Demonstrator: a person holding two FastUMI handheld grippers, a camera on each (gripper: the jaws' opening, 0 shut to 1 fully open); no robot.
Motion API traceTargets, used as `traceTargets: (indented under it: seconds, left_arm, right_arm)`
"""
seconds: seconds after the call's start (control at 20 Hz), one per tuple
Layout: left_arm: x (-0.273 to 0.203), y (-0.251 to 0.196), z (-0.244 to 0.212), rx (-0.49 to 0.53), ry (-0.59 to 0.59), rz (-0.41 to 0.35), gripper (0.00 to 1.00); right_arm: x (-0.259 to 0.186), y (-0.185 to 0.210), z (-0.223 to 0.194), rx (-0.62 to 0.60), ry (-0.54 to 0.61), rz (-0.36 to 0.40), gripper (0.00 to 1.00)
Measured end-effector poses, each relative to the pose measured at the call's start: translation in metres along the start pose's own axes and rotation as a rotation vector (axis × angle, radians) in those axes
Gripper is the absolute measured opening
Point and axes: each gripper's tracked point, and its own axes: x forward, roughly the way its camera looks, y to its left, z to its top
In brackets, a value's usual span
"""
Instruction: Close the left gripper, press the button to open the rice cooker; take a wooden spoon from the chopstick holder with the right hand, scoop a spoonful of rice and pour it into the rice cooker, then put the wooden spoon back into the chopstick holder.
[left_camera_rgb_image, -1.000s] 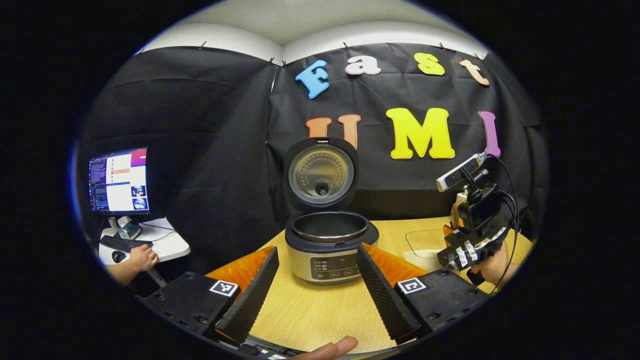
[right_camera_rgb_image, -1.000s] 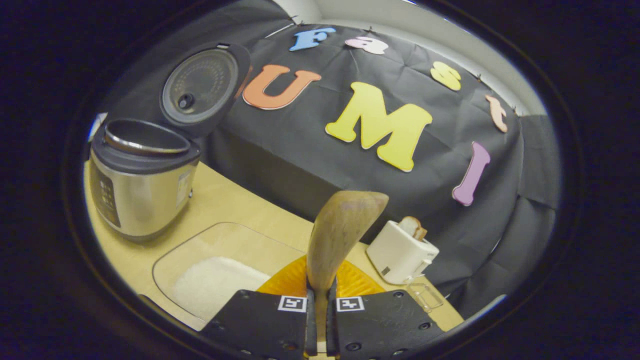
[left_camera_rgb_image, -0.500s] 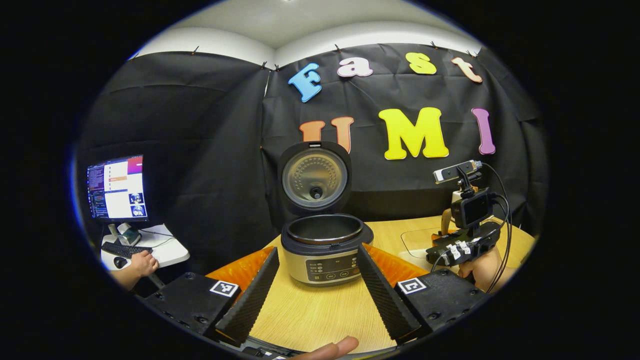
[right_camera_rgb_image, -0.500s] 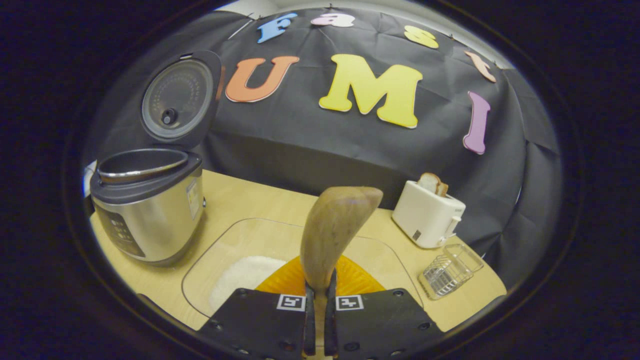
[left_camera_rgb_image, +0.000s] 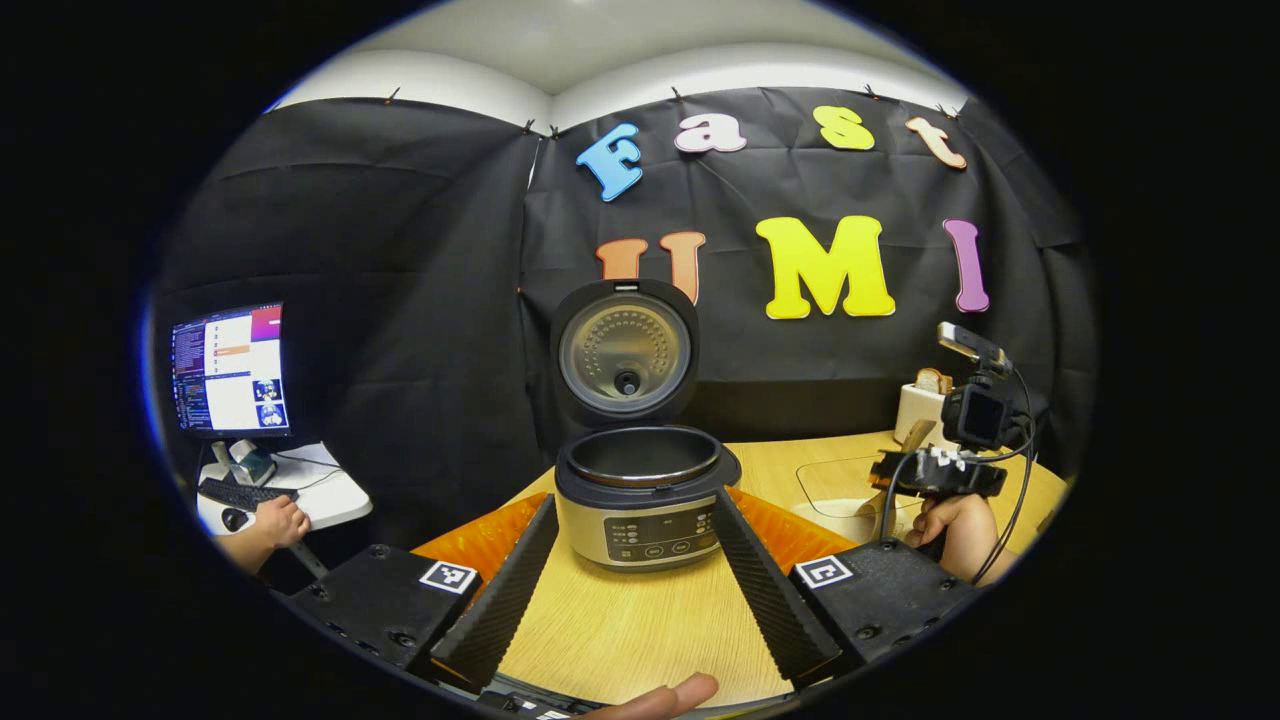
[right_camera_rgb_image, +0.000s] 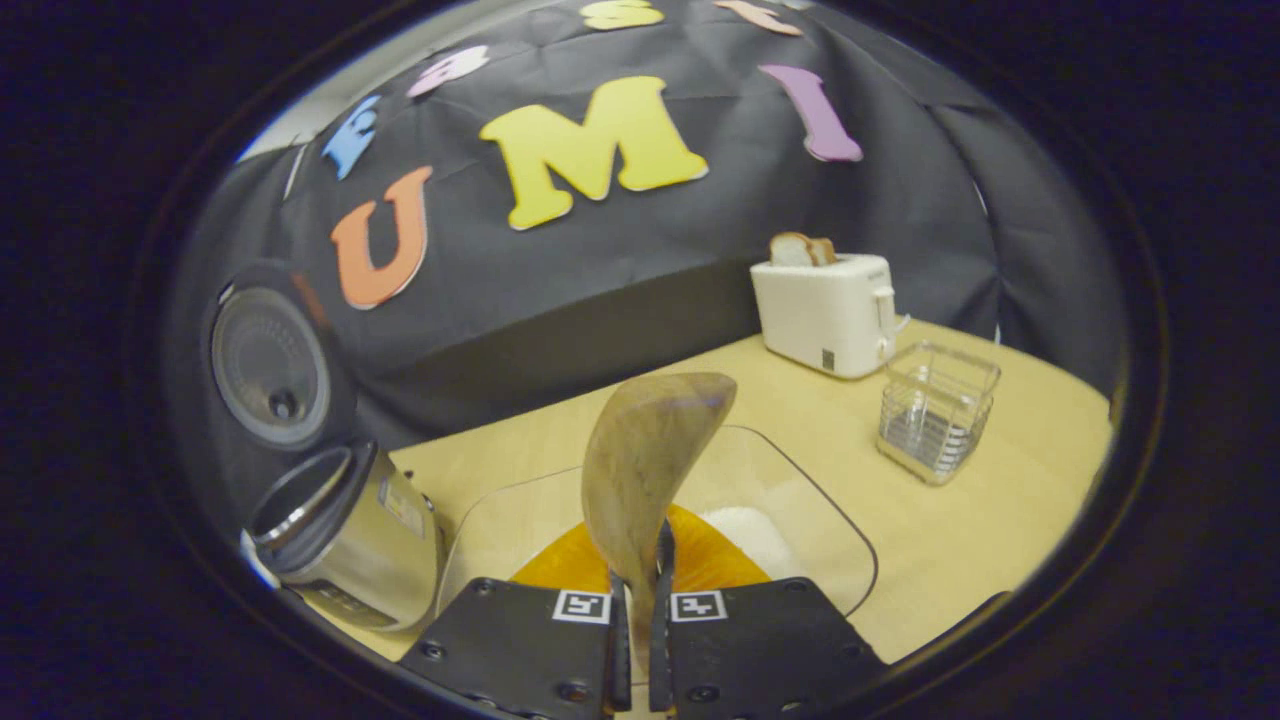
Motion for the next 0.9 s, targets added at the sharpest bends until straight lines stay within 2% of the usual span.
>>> traceTargets:
  seconds: [0.2,0.55,0.9]
  left_arm:
    - [0.002,-0.002,-0.003,0.001,0.011,-0.003,0.99]
    - [0.002,0.001,-0.003,-0.009,0.011,-0.002,0.99]
    - [0.003,0.008,-0.005,-0.019,0.017,0.010,0.99]
  right_arm:
    - [0.002,0.006,-0.001,0.063,0.029,0.037,0.07]
    - [0.009,0.019,-0.008,0.217,0.131,0.159,0.07]
    - [0.011,0.021,0.000,0.466,0.184,0.239,0.07]
